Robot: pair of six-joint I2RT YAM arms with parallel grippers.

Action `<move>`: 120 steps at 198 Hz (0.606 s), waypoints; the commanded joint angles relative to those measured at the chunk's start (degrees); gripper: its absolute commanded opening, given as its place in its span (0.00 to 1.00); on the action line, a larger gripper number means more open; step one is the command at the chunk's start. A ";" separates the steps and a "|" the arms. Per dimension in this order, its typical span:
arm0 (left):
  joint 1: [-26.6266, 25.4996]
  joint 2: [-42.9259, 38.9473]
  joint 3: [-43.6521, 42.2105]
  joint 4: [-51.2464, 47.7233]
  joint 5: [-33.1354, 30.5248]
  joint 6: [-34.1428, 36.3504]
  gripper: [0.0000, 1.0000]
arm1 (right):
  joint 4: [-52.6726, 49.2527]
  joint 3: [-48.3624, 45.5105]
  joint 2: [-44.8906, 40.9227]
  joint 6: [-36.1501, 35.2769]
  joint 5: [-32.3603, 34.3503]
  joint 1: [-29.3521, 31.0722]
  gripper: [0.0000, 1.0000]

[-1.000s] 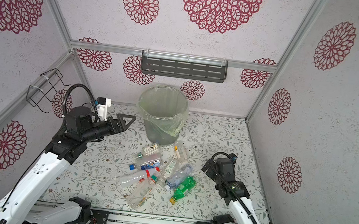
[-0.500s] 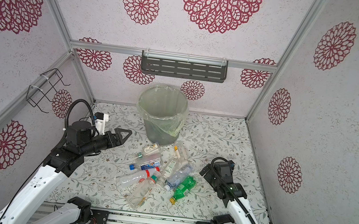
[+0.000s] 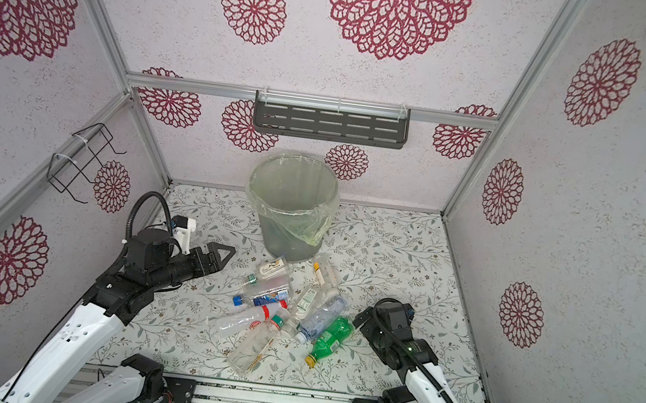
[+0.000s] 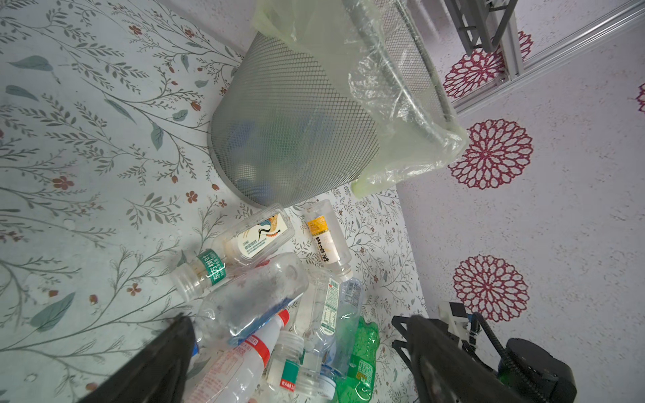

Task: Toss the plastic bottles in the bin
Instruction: 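Withdraw the left gripper toward the pile while the right gripper lowers to the green bottle, then close the right gripper on the second green soda bottle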

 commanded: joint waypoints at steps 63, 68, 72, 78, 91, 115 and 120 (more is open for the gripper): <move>1.29 -0.93 -3.40 -3.46 -4.58 0.52 0.97 | 3.39 0.27 3.21 6.06 -0.58 5.77 0.97; 1.39 -1.01 -3.60 -3.50 -4.71 0.44 0.97 | 3.40 0.27 3.27 6.23 -0.66 6.03 0.96; 1.42 -1.02 -3.78 -3.57 -4.74 0.34 0.97 | 3.39 0.31 3.31 6.44 -0.66 6.32 0.96; 1.61 -1.02 -4.02 -3.57 -4.76 0.22 0.97 | 3.39 0.30 3.39 6.74 -0.69 6.83 0.95; 1.85 -1.11 -4.49 -3.57 -4.60 0.00 0.97 | 3.28 0.28 3.52 7.42 -0.68 7.88 0.94; 2.21 -1.18 -4.95 -3.57 -4.43 -0.08 0.97 | 3.35 0.18 4.08 8.90 -0.42 10.32 0.92; 2.30 -1.19 -5.03 -3.57 -4.41 0.00 0.97 | 3.19 0.20 4.18 9.33 -0.24 10.85 0.92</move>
